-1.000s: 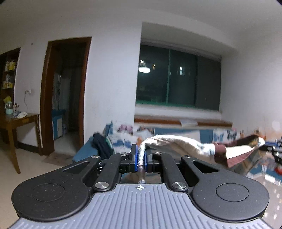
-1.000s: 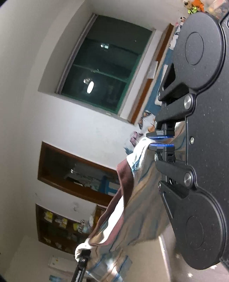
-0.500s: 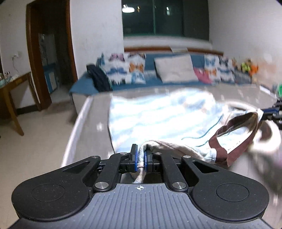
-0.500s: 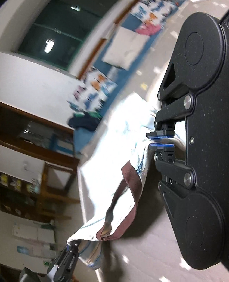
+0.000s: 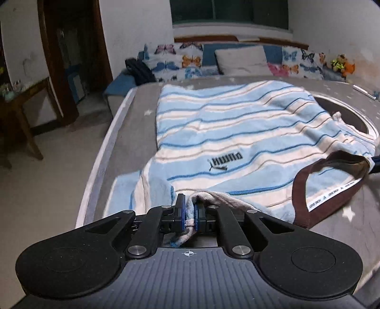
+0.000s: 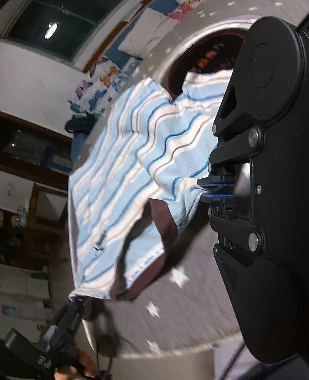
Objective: Fold clothes
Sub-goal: 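Lay the shirt flat on the table with both grippers, right gripper releasing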
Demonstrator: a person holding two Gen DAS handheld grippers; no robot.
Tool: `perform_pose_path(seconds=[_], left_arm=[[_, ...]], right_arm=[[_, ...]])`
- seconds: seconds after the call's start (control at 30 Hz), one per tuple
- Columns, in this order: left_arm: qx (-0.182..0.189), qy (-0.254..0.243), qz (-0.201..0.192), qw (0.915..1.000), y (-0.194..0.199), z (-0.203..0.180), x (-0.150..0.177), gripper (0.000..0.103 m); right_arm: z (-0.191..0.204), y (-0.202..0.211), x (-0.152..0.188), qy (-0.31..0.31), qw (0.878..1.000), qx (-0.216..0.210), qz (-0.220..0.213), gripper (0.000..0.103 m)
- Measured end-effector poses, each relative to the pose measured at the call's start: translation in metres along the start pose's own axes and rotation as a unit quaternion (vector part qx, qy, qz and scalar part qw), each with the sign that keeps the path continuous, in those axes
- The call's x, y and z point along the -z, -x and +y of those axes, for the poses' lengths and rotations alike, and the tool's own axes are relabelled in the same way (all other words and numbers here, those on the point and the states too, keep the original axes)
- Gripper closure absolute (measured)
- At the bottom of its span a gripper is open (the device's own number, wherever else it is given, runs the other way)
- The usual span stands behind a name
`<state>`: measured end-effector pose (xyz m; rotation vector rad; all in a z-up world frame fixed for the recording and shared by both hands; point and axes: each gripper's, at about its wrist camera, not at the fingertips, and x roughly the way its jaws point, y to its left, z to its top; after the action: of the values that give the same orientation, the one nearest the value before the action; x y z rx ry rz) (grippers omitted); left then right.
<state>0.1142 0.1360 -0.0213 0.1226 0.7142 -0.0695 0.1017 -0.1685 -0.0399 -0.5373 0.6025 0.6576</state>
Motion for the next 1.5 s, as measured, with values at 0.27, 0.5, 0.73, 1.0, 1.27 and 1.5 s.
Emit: perform_pose_path(seconds=[0.27, 0.5, 0.73, 1.0, 1.27, 1.5], left_arm=[[-0.017, 0.000, 0.007, 0.9998, -0.006, -0.002, 0.006, 0.095], [-0.031, -0.015, 0.006, 0.9994, -0.008, -0.014, 0.016, 0.095], [-0.035, -0.009, 0.011, 0.9993, -0.008, -0.013, 0.017, 0.095], [-0.038, -0.012, 0.014, 0.9991, -0.008, -0.018, 0.016, 0.095], [-0.042, -0.010, 0.014, 0.9989, -0.009, -0.019, 0.017, 0.094], [-0.039, -0.008, 0.014, 0.9991, -0.006, -0.017, 0.017, 0.094]], right_arm=[[-0.031, 0.010, -0.002, -0.044, 0.999, -0.012, 0.003, 0.075], [-0.076, 0.005, 0.011, -0.108, 0.992, 0.058, 0.013, 0.069], [-0.123, -0.026, 0.030, -0.174, 0.977, 0.121, 0.033, 0.064], [-0.153, -0.036, 0.055, -0.260, 0.958, 0.114, 0.025, 0.049], [-0.157, -0.031, 0.059, -0.300, 0.948, 0.106, 0.028, 0.072], [-0.145, -0.014, 0.061, -0.279, 0.951, 0.131, 0.027, 0.098]])
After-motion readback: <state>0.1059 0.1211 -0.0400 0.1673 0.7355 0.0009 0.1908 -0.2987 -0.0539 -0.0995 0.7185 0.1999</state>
